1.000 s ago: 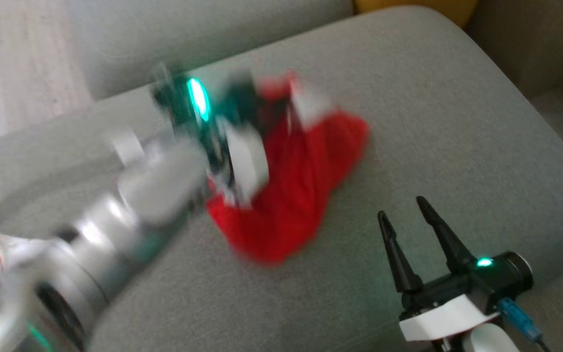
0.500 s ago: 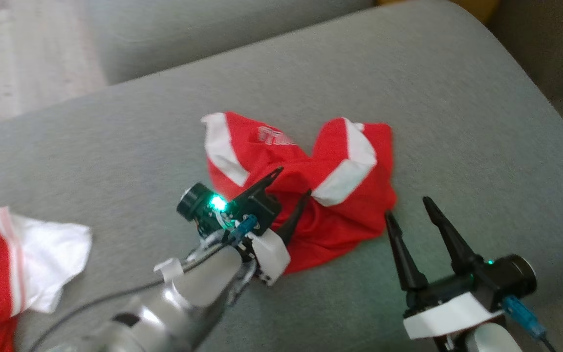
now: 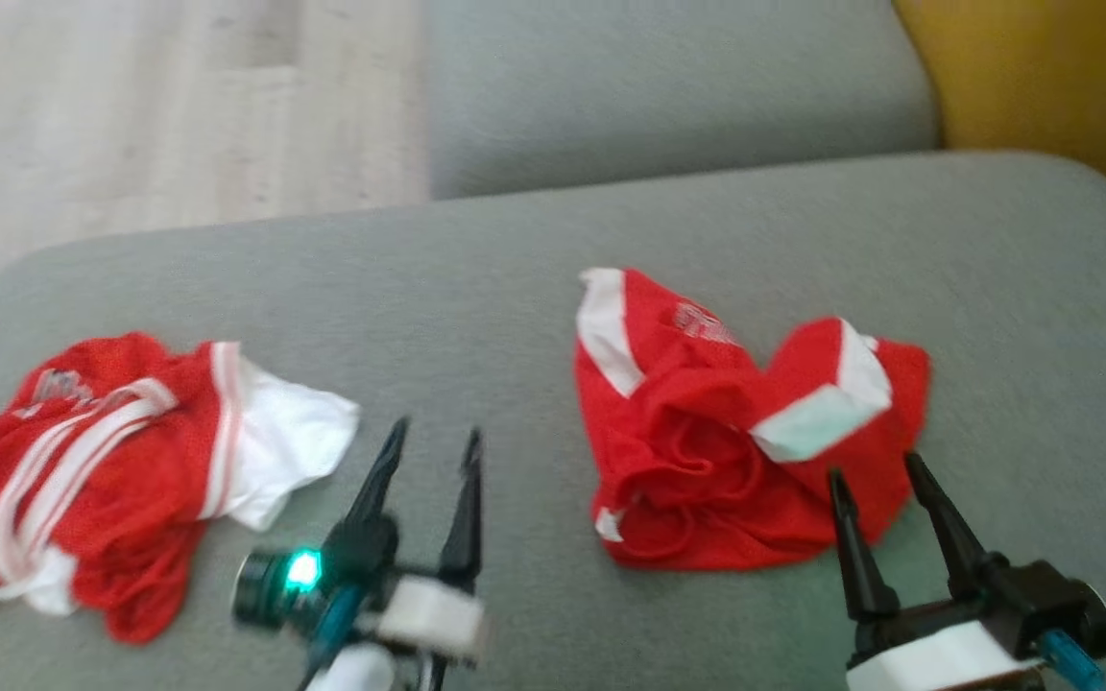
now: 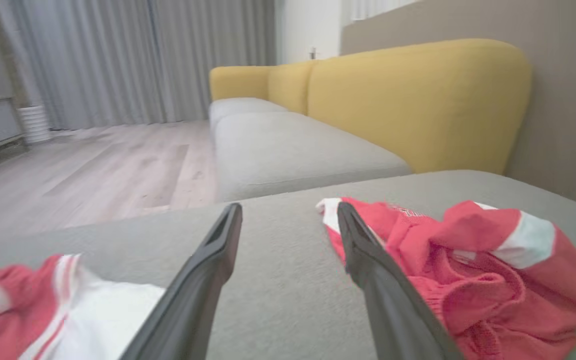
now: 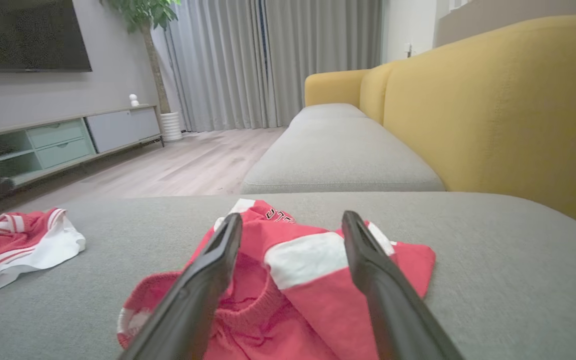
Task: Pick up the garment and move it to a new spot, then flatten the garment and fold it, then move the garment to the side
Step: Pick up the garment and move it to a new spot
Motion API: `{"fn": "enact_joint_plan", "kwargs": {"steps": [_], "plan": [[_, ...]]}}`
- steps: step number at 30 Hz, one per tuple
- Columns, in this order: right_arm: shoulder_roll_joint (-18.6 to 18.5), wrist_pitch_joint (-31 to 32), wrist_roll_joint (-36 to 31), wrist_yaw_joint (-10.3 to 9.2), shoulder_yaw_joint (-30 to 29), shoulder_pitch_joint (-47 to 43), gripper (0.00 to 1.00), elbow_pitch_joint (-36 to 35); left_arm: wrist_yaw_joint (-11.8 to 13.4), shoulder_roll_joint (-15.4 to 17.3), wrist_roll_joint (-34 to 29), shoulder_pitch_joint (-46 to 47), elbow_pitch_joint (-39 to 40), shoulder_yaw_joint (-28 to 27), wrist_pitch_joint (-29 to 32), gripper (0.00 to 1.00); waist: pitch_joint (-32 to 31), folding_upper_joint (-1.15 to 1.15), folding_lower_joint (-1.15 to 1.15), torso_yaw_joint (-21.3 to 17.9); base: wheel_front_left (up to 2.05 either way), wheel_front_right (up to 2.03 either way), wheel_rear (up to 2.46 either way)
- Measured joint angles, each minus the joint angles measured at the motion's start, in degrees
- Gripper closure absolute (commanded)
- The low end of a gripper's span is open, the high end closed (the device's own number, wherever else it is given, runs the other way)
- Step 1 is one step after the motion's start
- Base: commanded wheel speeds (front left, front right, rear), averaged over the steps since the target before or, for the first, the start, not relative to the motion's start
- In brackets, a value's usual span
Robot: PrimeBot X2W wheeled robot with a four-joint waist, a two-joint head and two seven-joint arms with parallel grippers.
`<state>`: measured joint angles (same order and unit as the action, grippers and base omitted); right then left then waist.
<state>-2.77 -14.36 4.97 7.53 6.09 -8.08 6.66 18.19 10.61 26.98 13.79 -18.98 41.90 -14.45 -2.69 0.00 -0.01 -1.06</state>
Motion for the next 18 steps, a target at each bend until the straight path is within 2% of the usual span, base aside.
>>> {"fn": "enact_joint_plan", "kwargs": {"steps": [5,8,13,18], "plan": [[0.2,0.0,0.0,0.00,-1.5,-2.5,0.00,0.7,-0.1,0.0,-5.2,-11.8,9.5,-8.8,0.0,0.00,-2.5,0.00,-0.01,3.3,0.00,0.00,0.00],[0.2,0.0,0.0,0.00,-1.8,-4.1,0.00,0.9,-2.1,-0.5,-8.5,-16.2,13.0,-11.8,0.0,0.00,-3.8,0.00,-0.01,4.2,0.00,0.00,0.00],[0.2,0.0,0.1,0.00,-2.0,-6.7,0.00,1.0,-4.7,-2.6,-12.4,-22.4,13.7,-14.5,0.0,0.00,-5.2,0.00,0.00,4.5,0.00,0.00,0.00],[0.2,0.0,0.6,0.00,-2.5,-7.8,0.00,1.2,-6.8,-4.1,-15.1,-24.3,13.4,-16.6,0.0,0.00,-5.6,0.00,0.00,4.4,0.00,0.00,0.00]]}}
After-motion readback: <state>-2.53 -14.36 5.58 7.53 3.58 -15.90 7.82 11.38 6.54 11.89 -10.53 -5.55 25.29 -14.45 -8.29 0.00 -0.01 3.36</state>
